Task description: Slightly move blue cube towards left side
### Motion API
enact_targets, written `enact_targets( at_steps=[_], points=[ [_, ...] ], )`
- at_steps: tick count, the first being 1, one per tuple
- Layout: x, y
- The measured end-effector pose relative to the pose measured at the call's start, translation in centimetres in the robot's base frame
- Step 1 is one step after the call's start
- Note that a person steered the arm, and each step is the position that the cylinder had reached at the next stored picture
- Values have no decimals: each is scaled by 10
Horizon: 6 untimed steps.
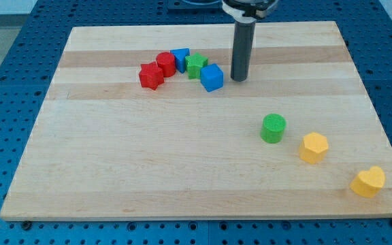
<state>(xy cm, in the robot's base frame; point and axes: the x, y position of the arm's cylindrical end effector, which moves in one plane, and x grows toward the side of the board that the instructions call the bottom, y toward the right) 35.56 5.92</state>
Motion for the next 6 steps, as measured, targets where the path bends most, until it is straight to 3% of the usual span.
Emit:
enact_targets(
  at_steps=[4, 6],
  points=[
    [0, -36],
    [0, 1]
  ],
)
